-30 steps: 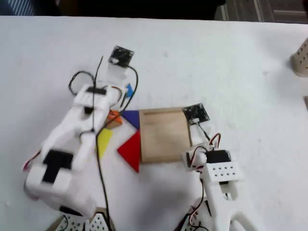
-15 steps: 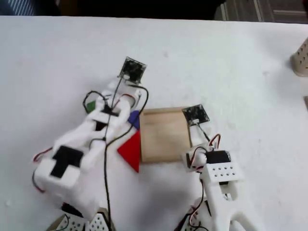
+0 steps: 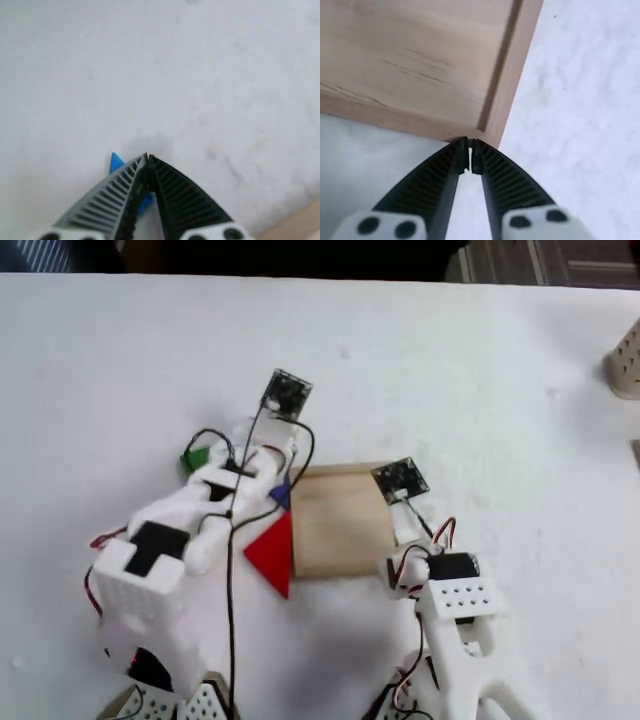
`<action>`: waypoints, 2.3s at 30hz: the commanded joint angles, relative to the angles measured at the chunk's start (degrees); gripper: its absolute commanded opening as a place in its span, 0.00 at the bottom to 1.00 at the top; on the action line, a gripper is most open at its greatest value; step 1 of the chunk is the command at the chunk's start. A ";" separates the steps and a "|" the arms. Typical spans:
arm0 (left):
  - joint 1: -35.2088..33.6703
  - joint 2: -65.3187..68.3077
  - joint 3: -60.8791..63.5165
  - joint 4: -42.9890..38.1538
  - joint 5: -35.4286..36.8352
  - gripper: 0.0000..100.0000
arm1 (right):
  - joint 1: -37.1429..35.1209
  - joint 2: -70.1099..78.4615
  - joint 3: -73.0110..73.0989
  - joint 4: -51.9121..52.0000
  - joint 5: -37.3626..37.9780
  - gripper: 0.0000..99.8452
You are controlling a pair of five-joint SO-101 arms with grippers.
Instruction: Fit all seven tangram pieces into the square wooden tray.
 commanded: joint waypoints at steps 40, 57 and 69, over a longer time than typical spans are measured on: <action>-13.23 -35.82 -2.64 60.57 0.00 0.03 | 0.13 -1.01 -0.26 -0.84 1.14 0.02; -2.15 -30.81 -2.81 61.54 8.88 0.28 | 0.04 -1.01 -0.26 -0.84 1.23 0.02; 3.47 -24.22 -2.90 57.32 41.05 0.29 | 0.04 -1.10 -0.26 -0.84 1.23 0.02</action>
